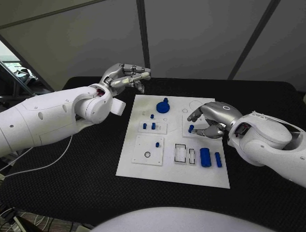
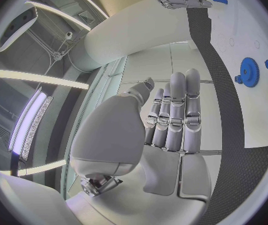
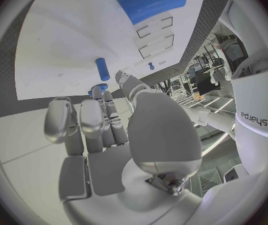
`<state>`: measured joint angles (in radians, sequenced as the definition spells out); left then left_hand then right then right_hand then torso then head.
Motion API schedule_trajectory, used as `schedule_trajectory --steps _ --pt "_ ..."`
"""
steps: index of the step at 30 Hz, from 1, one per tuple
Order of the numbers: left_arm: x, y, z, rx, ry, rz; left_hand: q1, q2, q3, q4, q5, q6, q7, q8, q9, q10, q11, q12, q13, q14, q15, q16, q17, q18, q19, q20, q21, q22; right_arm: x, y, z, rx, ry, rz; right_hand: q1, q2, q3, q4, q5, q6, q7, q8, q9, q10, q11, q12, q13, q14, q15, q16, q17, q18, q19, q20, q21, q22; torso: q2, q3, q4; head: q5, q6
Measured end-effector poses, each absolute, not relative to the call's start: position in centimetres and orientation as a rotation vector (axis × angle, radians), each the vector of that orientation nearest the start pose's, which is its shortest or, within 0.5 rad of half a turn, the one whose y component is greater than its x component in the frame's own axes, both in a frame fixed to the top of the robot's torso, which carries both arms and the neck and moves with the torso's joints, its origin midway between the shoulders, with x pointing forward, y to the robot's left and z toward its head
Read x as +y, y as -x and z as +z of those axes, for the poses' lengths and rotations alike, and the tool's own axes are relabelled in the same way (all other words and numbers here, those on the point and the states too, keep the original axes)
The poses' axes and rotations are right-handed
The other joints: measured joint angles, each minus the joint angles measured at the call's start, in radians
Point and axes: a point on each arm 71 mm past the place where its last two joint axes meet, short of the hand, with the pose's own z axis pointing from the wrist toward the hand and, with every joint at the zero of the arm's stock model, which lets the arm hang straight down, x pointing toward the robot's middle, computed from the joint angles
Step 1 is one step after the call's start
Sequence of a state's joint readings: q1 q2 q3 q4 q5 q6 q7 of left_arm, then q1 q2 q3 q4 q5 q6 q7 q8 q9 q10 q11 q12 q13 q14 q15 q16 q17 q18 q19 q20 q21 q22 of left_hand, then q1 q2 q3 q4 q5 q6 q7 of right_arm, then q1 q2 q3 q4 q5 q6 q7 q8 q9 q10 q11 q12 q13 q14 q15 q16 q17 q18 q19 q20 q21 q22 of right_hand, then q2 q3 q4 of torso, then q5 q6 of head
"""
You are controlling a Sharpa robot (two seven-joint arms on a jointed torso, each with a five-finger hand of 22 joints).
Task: Assemble the parts on the task board
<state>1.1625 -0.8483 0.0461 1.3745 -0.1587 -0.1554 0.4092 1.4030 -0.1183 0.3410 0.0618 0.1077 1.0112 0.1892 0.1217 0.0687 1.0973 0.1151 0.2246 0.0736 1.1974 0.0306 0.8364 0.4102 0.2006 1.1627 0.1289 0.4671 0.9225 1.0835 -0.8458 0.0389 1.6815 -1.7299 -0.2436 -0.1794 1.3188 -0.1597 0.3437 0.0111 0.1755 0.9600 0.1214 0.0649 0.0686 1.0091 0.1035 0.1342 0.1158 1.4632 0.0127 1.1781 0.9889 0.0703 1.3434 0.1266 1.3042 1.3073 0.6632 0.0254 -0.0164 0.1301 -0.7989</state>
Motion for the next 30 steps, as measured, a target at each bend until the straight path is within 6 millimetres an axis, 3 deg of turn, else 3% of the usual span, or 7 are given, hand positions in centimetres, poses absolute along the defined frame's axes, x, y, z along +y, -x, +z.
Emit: schedule_trajectory --steps 9,15,18,30 --pt "25.0 -51.5 -17.2 1.400 0.952 -1.553 0.000 0.000 0.003 -0.003 0.000 0.000 0.000 0.000 0.000 -0.004 0.004 0.000 0.000 0.000 0.000 -0.004 -0.003 0.000 0.000 0.000 -0.004 -0.001 -14.8 -44.5 -20.0 1.695 0.416 0.625 0.020 0.019 -0.005 0.000 0.000 0.011 -0.001 0.005 0.005 0.000 0.000 0.034 -0.004 0.000 0.000 0.000 0.002 0.000 0.000 0.000 -0.004 0.000 0.001 -0.0001 0.0019 0.001 0.003" --pt "25.0 -51.5 -17.2 1.400 0.952 -1.553 0.000 0.000 0.003 -0.003 0.000 0.000 0.000 0.000 0.000 -0.004 0.004 0.000 0.000 0.000 0.000 -0.004 -0.004 0.000 0.000 0.000 -0.004 -0.001 -14.4 -44.5 -20.3 1.720 0.434 0.621 0.038 0.038 0.001 -0.002 0.004 0.039 0.003 0.014 0.008 0.046 -0.013 0.064 -0.009 0.000 0.000 0.010 0.014 0.000 0.018 -0.012 0.016 0.000 0.001 -0.0006 0.0018 0.002 0.002" --pt "25.0 -51.5 -17.2 1.400 0.952 -1.553 0.000 0.000 0.003 -0.003 0.000 0.000 0.000 0.000 0.000 -0.004 0.004 0.004 0.000 0.000 0.000 -0.004 -0.004 0.000 0.000 0.000 -0.004 -0.002 -14.5 -44.6 -20.4 1.727 0.439 0.614 0.052 0.052 0.026 -0.005 0.003 0.062 0.011 0.022 0.011 0.077 -0.025 0.074 -0.013 0.004 -0.011 0.024 0.029 0.000 0.038 -0.019 0.038 0.000 0.001 -0.0007 0.0018 0.002 0.000" --pt "25.0 -51.5 -17.2 1.401 0.953 -1.552 0.000 0.000 0.003 -0.003 0.000 0.000 0.000 0.000 0.000 -0.004 0.004 0.004 0.000 -0.004 -0.004 -0.008 -0.005 0.000 0.000 0.000 -0.004 -0.002 -14.7 -44.9 -20.7 1.741 0.454 0.580 0.059 0.059 0.060 -0.011 -0.010 0.089 0.014 0.028 0.013 0.099 -0.027 0.075 -0.027 0.004 -0.011 0.032 0.036 0.000 0.049 -0.023 0.050 0.000 0.001 -0.0005 0.0012 -0.002 0.000"
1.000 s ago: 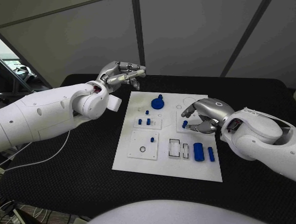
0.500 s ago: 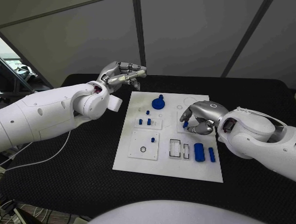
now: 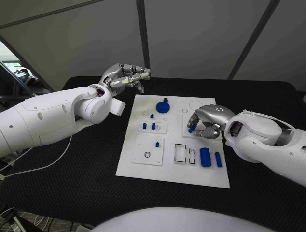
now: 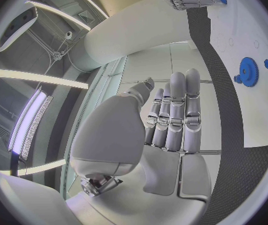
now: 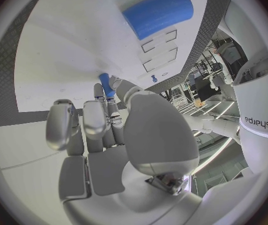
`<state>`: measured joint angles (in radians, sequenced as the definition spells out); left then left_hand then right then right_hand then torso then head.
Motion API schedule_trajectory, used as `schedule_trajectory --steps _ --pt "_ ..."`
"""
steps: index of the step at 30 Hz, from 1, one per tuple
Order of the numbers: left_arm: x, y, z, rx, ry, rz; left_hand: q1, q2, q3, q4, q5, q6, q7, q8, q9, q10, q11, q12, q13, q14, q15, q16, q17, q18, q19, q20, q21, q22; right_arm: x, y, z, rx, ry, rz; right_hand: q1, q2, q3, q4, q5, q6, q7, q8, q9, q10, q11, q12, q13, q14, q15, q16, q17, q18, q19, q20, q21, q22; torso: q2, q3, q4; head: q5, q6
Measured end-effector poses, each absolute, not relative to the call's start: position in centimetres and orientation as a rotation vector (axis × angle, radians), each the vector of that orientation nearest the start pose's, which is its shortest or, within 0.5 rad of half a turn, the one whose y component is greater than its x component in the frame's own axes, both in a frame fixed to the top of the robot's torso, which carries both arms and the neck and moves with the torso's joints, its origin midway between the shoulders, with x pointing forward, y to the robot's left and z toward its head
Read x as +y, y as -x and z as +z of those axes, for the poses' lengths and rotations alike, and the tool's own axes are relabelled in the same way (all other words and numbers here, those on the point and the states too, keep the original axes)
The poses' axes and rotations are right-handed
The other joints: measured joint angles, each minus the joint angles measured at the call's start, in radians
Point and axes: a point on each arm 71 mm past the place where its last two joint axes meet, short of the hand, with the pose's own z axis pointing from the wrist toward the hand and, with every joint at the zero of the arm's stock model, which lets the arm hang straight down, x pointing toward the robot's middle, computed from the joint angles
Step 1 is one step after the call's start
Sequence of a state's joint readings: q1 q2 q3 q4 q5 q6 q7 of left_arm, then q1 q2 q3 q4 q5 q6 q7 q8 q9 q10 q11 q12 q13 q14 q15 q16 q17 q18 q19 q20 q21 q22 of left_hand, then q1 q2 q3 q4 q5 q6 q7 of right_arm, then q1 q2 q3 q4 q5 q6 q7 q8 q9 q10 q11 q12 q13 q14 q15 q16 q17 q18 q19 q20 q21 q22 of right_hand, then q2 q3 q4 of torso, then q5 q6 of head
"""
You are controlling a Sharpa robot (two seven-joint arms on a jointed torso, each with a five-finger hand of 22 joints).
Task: Assemble the parts on the task board
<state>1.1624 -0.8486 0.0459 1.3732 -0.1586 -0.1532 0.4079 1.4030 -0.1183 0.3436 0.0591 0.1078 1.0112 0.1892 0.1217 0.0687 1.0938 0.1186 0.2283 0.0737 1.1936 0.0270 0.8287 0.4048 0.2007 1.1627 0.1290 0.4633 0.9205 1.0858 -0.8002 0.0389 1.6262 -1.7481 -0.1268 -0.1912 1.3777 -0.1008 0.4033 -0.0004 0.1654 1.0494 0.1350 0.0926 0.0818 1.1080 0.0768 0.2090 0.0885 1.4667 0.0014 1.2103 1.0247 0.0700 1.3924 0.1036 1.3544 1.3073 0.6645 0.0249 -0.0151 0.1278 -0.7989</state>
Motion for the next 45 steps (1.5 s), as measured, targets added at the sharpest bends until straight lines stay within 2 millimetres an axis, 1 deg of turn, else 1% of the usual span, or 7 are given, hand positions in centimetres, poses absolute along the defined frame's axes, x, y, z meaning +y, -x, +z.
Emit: schedule_trajectory --steps 12,15,21,28,33,38,45 --pt "25.1 -51.5 -17.2 1.401 0.953 -1.552 0.000 0.000 0.000 0.000 0.000 0.000 0.000 0.000 0.000 0.000 0.000 0.000 0.000 0.000 0.000 0.000 0.000 0.000 0.000 0.000 0.000 0.000 -14.7 -44.9 -20.6 1.728 0.456 0.577 0.023 0.015 0.042 -0.024 -0.018 0.051 0.000 0.012 0.003 0.070 -0.009 0.006 -0.004 0.000 -0.008 0.024 0.024 0.000 0.036 -0.007 0.048 0.000 0.000 0.0003 -0.0002 -0.002 -0.004" --pt "25.0 -51.5 -17.2 1.402 0.954 -1.552 0.000 0.000 0.000 0.000 0.000 0.000 0.000 0.000 0.000 0.000 0.000 0.000 0.000 0.000 0.000 0.000 0.000 0.000 0.000 0.000 0.000 0.000 -14.6 -44.9 -20.5 1.715 0.453 0.585 0.028 0.019 0.052 -0.033 -0.027 0.073 -0.003 0.021 0.005 0.090 -0.015 0.012 0.001 0.000 -0.014 0.027 0.027 -0.017 0.041 -0.013 0.055 0.000 0.000 0.0004 -0.0002 -0.003 -0.005" --pt "25.0 -51.5 -17.2 1.402 0.954 -1.552 0.000 0.000 0.000 0.000 0.000 0.000 0.000 0.000 0.000 0.000 0.000 0.000 0.000 0.000 0.000 0.000 0.000 0.000 0.000 0.000 0.000 0.000 -14.7 -44.7 -20.2 1.679 0.439 0.610 0.042 0.016 0.063 -0.038 -0.033 0.100 -0.007 0.032 0.005 0.114 -0.025 0.016 0.013 -0.004 -0.018 0.033 0.033 -0.016 0.057 -0.018 0.072 0.001 0.000 0.0005 -0.0002 -0.004 -0.006" --pt "25.2 -51.6 -17.2 1.401 0.955 -1.548 0.000 0.000 0.000 0.000 0.000 0.000 0.000 0.000 0.000 0.000 0.000 0.000 0.000 0.000 0.000 0.000 0.000 0.000 0.000 0.000 0.000 0.000 -15.0 -43.7 -19.2 1.637 0.406 0.660 0.040 0.023 0.063 -0.038 -0.038 0.102 -0.009 0.038 0.005 0.118 -0.021 0.015 0.016 0.000 -0.021 0.038 0.035 -0.017 0.057 -0.018 0.078 0.001 -0.002 0.0006 -0.0012 -0.003 -0.007" --pt "25.2 -51.7 -17.3 1.401 0.957 -1.546 0.000 0.000 0.000 0.000 0.000 0.000 0.000 0.000 0.000 0.000 0.000 0.000 -0.001 -0.003 0.003 0.000 -0.002 0.000 0.000 0.000 -0.007 -0.002 -14.8 -42.9 -17.6 1.603 0.373 0.715 0.035 0.028 0.063 -0.039 -0.039 0.102 -0.009 0.038 0.005 0.121 -0.025 0.012 0.018 0.000 -0.021 0.038 0.035 -0.016 0.057 -0.018 0.078 0.001 -0.003 0.0006 -0.0015 -0.003 -0.006" --pt "25.0 -51.8 -17.4 1.403 0.957 -1.547 0.000 0.000 0.000 0.000 0.000 0.000 0.000 0.000 0.000 0.000 0.000 0.000 -0.001 -0.003 0.003 0.000 -0.003 0.000 0.000 0.000 -0.008 -0.002 -13.3 -41.9 -16.5 1.583 0.363 0.792 0.032 0.030 0.062 -0.039 -0.041 0.102 -0.009 0.037 0.005 0.121 -0.025 0.012 0.018 0.000 -0.021 0.038 0.037 -0.016 0.057 -0.018 0.078 0.001 -0.003 0.0000 -0.0013 -0.003 -0.005" --pt "24.6 -51.9 -17.5 1.405 0.957 -1.551 0.000 0.000 0.000 0.000 0.000 0.000 0.000 0.000 0.000 0.000 0.000 0.000 -0.001 -0.003 0.003 0.000 -0.003 0.000 0.000 0.000 -0.008 -0.002 -8.4 -40.7 -16.4 1.570 0.395 0.930 0.027 0.025 0.062 -0.039 -0.041 0.100 -0.011 0.035 0.005 0.121 -0.025 0.006 0.019 0.000 -0.021 0.038 0.037 -0.016 0.061 -0.015 0.078 0.001 -0.001 -0.0008 0.0011 0.004 -0.008"
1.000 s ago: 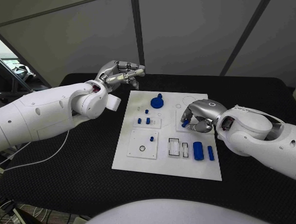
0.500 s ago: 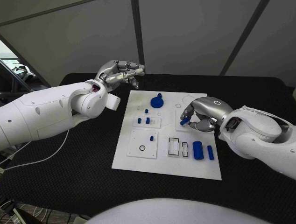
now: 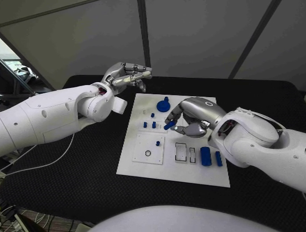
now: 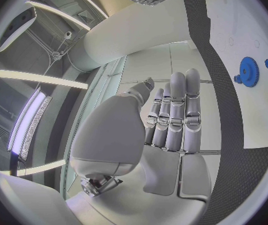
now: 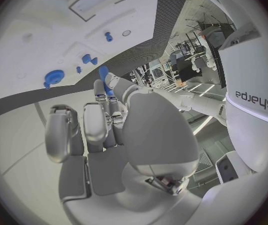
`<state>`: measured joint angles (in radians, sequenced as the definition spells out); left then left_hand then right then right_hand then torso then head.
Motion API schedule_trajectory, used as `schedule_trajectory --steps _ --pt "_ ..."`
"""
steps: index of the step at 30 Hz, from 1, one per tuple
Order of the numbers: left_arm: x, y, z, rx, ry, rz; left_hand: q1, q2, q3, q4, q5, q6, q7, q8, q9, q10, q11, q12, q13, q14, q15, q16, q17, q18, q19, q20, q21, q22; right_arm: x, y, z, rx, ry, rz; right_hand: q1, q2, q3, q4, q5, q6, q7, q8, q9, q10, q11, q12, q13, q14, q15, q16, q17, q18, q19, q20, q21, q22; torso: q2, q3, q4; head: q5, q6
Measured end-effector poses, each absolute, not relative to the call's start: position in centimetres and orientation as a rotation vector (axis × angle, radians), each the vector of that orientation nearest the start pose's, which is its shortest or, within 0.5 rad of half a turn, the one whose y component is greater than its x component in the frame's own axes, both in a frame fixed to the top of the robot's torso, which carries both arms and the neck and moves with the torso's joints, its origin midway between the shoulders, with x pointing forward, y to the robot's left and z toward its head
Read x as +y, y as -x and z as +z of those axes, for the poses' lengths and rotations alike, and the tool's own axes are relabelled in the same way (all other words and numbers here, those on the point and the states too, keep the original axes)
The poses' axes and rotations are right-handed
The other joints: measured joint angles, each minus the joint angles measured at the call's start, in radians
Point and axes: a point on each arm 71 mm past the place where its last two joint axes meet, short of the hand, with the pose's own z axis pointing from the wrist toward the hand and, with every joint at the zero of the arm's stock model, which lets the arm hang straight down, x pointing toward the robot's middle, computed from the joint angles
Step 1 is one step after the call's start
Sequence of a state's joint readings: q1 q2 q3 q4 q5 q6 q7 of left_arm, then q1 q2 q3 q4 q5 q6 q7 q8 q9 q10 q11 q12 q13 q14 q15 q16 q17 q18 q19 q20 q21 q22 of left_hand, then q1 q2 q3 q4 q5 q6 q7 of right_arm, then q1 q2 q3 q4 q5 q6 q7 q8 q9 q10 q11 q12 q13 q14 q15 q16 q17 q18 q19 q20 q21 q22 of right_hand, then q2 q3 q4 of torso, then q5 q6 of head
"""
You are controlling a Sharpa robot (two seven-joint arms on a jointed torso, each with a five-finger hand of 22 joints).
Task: Assemble the parts on the task board
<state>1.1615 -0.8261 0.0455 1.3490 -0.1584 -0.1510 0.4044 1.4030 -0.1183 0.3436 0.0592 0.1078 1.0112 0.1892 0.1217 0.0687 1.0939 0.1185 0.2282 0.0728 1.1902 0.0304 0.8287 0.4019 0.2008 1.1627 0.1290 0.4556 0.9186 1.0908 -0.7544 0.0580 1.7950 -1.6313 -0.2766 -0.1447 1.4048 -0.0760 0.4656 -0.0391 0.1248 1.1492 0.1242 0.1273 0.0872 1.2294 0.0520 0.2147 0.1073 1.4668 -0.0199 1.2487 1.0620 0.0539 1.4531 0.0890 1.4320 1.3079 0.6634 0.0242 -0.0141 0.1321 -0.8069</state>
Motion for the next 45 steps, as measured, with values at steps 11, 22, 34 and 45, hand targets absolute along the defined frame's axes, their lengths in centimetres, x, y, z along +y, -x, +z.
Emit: schedule_trajectory --steps 11,22,34,45 --pt "23.8 -52.1 -17.6 1.413 0.954 -1.565 0.000 0.000 0.000 0.000 0.000 0.000 0.000 0.000 0.000 0.000 0.000 0.000 0.000 0.000 0.000 0.000 0.000 0.000 0.000 0.000 0.000 0.000 -3.7 -38.8 -19.3 1.613 0.475 1.046 0.000 0.000 0.000 0.000 0.005 -0.002 -0.002 -0.004 0.000 0.000 0.000 -0.007 0.000 0.000 0.000 0.000 -0.004 0.000 0.000 0.000 0.000 0.000 0.002 -0.0009 0.0006 0.014 -0.010" --pt "23.5 -52.1 -17.6 1.417 0.952 -1.572 0.000 0.000 0.000 0.000 0.000 0.000 0.000 0.000 0.000 0.000 0.000 0.000 0.000 0.000 0.000 -0.004 -0.001 0.000 0.000 0.000 0.000 0.000 -2.6 -38.8 -21.6 1.662 0.528 1.045 0.000 0.000 0.000 0.000 0.005 -0.003 -0.003 -0.010 0.001 -0.004 0.004 -0.008 0.000 0.000 0.000 0.000 -0.005 0.000 0.000 0.000 0.000 0.000 0.001 0.0005 -0.0012 0.023 -0.019" --pt "23.5 -52.1 -17.6 1.420 0.952 -1.575 0.004 0.004 0.000 0.000 0.000 0.000 0.000 0.000 0.000 0.000 0.000 0.000 0.000 0.000 0.000 -0.004 -0.001 0.000 0.000 0.000 0.000 -0.001 -2.6 -39.2 -22.6 1.689 0.577 1.002 0.000 0.000 0.000 0.000 0.009 -0.005 -0.001 -0.007 0.002 -0.004 0.004 -0.015 0.000 0.000 0.000 0.000 -0.005 0.000 0.000 0.000 0.000 0.000 0.001 0.0011 -0.0012 0.028 -0.022" --pt "23.5 -52.1 -17.6 1.422 0.952 -1.576 0.004 0.004 0.000 0.000 0.000 0.000 0.000 0.000 0.000 0.000 0.000 0.000 0.000 0.000 0.000 -0.004 -0.001 0.000 0.000 0.000 0.000 -0.001 -2.3 -39.2 -22.9 1.703 0.612 0.981 -0.004 -0.004 0.000 0.000 0.009 -0.005 0.000 -0.007 0.005 -0.004 0.004 -0.015 0.000 0.000 0.000 0.000 -0.005 0.000 0.000 0.000 0.000 0.000 0.001 0.0009 -0.0012 0.028 -0.025"
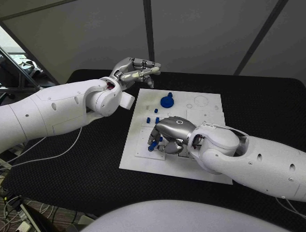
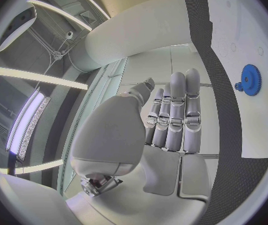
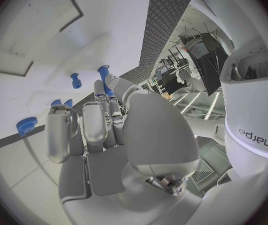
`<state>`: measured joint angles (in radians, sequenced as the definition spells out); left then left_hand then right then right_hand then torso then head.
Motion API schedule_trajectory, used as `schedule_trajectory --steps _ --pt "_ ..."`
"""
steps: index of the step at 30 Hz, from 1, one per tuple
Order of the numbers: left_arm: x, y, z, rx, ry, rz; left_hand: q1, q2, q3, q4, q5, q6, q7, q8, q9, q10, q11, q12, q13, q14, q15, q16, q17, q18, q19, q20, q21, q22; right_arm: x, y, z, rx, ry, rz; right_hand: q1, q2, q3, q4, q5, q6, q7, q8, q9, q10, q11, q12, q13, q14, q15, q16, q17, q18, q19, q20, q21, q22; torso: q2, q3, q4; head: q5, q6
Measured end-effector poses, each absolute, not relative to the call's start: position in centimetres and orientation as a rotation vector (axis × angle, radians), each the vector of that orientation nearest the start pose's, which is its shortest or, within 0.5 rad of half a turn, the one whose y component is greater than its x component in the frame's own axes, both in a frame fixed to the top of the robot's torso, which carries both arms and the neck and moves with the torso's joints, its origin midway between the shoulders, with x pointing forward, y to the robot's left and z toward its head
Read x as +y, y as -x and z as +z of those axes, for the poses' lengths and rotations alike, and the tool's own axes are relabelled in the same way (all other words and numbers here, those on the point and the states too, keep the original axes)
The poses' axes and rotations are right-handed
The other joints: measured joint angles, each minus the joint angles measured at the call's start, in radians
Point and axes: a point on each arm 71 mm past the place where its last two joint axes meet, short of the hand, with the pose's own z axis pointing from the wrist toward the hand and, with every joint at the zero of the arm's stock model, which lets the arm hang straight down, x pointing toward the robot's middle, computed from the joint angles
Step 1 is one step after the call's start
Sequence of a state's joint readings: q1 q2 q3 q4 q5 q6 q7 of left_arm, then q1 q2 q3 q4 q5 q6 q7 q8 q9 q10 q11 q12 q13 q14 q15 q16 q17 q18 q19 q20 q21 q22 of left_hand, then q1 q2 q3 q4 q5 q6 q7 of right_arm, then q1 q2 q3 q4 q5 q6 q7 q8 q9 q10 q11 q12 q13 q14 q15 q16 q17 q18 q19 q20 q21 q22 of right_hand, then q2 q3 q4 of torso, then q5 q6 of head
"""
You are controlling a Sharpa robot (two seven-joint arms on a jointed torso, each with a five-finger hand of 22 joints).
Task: Assemble the parts on the task board
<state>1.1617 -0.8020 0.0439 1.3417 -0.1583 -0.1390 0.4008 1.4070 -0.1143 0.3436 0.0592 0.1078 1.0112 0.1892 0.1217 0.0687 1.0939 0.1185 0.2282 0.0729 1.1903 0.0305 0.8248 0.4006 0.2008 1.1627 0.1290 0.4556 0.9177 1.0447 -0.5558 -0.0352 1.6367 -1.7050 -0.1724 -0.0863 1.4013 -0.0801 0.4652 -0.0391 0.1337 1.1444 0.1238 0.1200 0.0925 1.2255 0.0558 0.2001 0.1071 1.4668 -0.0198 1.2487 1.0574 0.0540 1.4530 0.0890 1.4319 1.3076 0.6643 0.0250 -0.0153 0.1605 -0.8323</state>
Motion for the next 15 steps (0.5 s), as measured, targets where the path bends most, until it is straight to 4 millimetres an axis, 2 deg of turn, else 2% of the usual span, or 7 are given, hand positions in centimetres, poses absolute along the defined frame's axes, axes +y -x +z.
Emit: schedule_trajectory --steps 15 --pt "23.47 -52.07 -17.63 1.424 0.952 -1.576 0.000 0.000 0.000 0.000 0.000 0.000 0.000 0.000 0.000 -0.002 -0.002 0.000 0.000 0.000 0.000 0.000 -0.001 0.000 0.000 0.000 0.000 0.000 -1.89 -39.16 -23.21 1.710 0.635 0.961 0.000 0.000 0.000 0.000 0.000 -0.002 0.002 -0.002 0.001 0.000 0.000 0.000 0.000 0.000 0.000 0.000 -0.001 0.000 0.000 0.000 0.000 0.000 0.000 -0.0002 0.0000 0.002 -0.003"
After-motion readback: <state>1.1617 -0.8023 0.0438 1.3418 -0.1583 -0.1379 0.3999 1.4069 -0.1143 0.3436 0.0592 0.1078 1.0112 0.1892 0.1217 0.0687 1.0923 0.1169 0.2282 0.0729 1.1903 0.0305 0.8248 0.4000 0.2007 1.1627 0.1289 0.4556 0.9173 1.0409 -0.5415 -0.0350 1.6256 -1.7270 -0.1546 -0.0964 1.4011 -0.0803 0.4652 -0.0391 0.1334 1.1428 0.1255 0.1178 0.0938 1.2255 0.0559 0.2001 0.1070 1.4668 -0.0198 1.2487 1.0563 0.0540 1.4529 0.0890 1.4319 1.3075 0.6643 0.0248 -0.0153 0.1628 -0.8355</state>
